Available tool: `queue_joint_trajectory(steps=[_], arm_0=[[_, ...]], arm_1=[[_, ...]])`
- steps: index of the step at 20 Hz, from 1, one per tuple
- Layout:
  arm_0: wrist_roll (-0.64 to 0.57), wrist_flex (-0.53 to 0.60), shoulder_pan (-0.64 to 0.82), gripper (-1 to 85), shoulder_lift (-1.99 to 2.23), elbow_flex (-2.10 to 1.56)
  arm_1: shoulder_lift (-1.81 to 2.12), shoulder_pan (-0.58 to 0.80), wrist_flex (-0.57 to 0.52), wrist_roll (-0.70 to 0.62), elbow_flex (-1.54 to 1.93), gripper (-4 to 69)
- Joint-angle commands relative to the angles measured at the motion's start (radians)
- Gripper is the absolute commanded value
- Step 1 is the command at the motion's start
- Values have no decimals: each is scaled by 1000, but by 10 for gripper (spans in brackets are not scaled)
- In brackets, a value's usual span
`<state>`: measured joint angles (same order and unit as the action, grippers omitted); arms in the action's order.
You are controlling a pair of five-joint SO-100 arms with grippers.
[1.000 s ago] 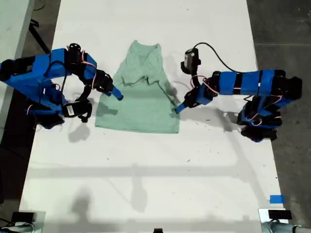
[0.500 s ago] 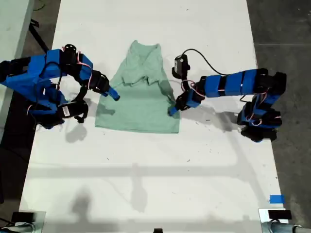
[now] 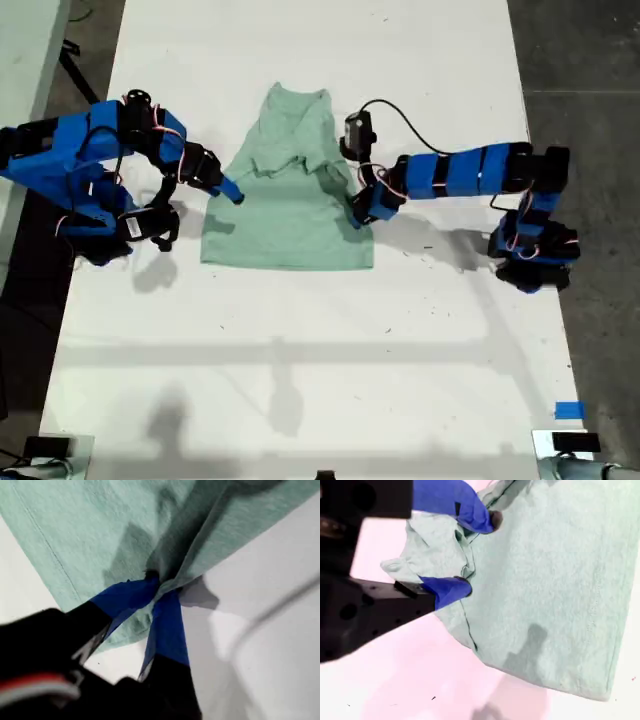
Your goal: Fold t-shirt
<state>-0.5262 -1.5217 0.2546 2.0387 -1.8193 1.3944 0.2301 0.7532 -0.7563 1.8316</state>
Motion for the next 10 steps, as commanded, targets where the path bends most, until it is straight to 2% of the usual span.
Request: queue_joint_trajectory(steps=[1,5,7,10], arm_0=[[-5,23,17,203,35,5],[-5,25,12,202,38,5],[-5,25,11,202,38,5],[-5,28,8,201,38,5]], arm_1=[[0,12,38,-12,-63,26],[0,17,86,-8,-83,45],[5,18,103,-14,-87,28],[6,9,207,-11,-141,21]])
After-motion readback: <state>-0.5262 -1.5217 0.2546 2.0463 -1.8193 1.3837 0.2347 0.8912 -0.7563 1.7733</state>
